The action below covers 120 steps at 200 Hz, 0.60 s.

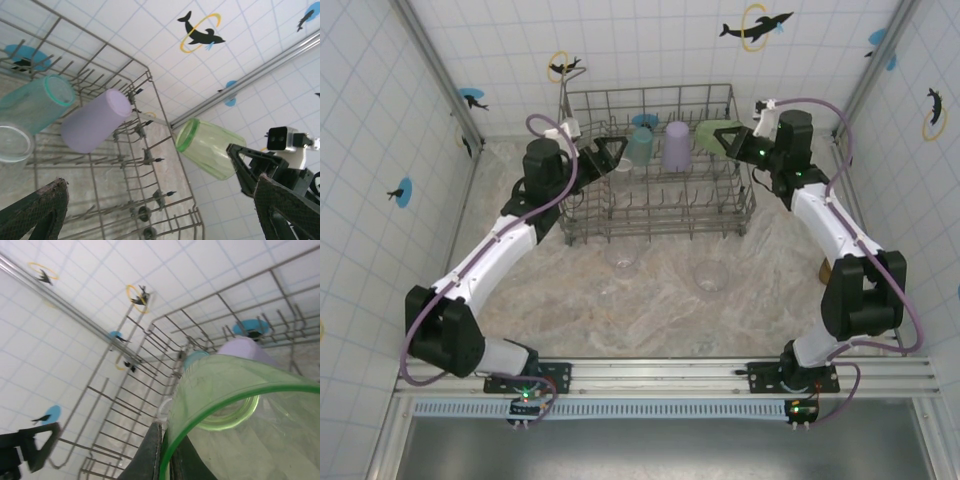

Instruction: Load the cups into the dish rack

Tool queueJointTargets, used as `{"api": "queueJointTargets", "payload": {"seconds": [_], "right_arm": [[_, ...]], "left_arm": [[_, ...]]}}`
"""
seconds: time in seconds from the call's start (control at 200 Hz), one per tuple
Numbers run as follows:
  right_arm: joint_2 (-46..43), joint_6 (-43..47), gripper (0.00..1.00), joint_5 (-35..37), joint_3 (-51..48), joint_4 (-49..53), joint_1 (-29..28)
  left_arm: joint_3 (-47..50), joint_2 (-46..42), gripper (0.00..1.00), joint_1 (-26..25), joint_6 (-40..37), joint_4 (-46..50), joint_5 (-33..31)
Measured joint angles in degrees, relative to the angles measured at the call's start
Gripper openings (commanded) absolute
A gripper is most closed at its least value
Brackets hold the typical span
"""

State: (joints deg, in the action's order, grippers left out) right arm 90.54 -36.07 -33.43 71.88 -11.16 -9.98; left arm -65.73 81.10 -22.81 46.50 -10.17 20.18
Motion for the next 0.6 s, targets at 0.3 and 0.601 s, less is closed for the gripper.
{"api": "queueJointTargets", "payload": {"seconds": [0.3, 0.601], "right_arm": [[-0.1, -13.6, 0.0, -7.0, -8.2, -19.8, 0.2], [-0.1, -24.8, 0.0, -10.4, -11.9, -36.5, 0.3]], "left_arm": [[-1.1, 5.6, 0.98, 0.0, 6.7, -7.3, 3.7], [-4.0, 10.8, 0.97, -1.7, 12.9, -13.5, 5.4]]}}
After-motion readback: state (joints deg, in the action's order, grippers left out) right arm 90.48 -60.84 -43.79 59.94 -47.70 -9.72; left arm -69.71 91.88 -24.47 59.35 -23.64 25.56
